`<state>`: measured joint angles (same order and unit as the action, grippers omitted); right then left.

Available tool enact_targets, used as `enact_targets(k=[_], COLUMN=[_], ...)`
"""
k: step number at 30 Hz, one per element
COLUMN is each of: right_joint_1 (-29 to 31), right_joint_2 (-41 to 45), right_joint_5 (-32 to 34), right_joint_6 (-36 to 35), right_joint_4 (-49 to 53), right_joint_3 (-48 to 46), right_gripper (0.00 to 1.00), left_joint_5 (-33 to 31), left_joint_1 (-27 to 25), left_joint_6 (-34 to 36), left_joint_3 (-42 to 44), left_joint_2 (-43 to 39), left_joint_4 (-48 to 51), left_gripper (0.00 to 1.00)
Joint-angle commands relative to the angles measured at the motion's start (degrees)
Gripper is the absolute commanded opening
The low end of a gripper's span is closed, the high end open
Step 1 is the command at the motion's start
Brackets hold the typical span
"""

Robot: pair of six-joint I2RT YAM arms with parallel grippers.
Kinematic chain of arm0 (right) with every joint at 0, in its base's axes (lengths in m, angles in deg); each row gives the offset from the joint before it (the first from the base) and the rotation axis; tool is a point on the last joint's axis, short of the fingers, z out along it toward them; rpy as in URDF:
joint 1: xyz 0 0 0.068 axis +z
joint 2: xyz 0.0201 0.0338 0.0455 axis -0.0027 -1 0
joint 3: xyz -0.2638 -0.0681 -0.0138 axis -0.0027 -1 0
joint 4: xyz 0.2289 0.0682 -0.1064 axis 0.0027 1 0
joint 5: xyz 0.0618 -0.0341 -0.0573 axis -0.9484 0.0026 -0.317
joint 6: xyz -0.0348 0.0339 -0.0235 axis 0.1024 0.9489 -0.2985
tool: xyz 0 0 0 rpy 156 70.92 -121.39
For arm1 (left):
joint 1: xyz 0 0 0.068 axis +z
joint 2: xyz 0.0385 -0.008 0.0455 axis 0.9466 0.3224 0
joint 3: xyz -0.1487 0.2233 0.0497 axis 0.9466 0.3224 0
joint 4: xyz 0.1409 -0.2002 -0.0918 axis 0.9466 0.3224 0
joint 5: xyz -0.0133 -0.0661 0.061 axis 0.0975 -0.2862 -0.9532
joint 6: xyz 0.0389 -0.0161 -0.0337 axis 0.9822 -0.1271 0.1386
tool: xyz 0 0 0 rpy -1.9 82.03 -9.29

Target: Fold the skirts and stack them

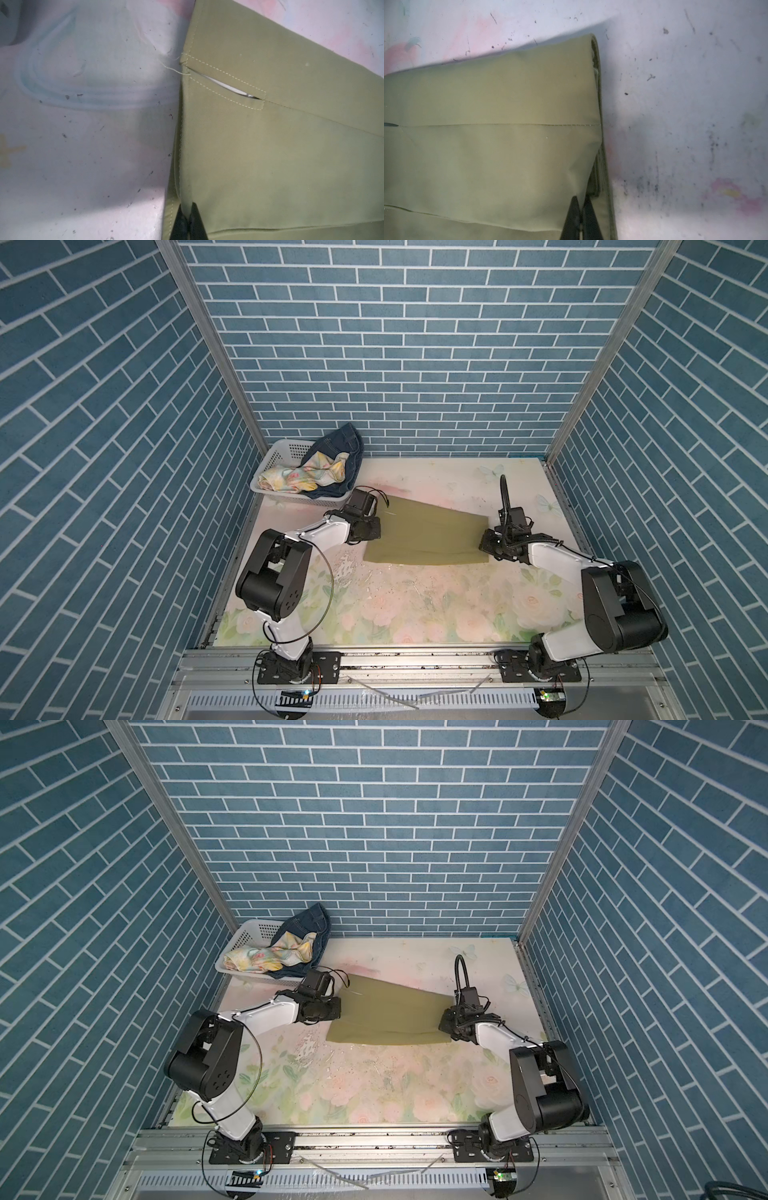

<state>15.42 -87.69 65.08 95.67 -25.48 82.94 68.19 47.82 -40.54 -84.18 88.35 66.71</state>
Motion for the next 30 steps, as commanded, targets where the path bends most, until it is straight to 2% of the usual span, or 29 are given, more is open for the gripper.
enact_targets(k=[1,9,15,23,30], right_joint_1=[-0.15,-0.2,-0.08,-0.15,-0.13], right_joint_2=[2.68,7.59,10.1,11.32,9.06], right_joint_5=[1.21,2.96,2.97,2.07,1.91], right_joint_6=[-1.44,-2.97,-3.55,-3.22,-2.06], right_joint_4=[1.14,6.57,9.54,8.97,5.39], right_joint_3=[3.1,6.55,7.37,2.26,-4.08], right_gripper=[0.0,0.0,0.0,0.0,0.0], left_joint_5=[-0.19,-0.81,-1.11,-1.08,-0.81], left_joint_1=[0.17,0.08,-0.43,-1.48,-3.52], left_joint_6=[-0.07,0.06,-0.35,-2.4,-4.77], left_joint_3=[-2.69,-4.17,-1.65,5.88,11.51], left_joint_2=[-2.82,-6.65,-9.79,-12.14,-9.51], left_joint_4=[2.55,4.78,5.09,2.24,-2.45], left_gripper=[0.0,0.0,0.0,0.0,0.0])
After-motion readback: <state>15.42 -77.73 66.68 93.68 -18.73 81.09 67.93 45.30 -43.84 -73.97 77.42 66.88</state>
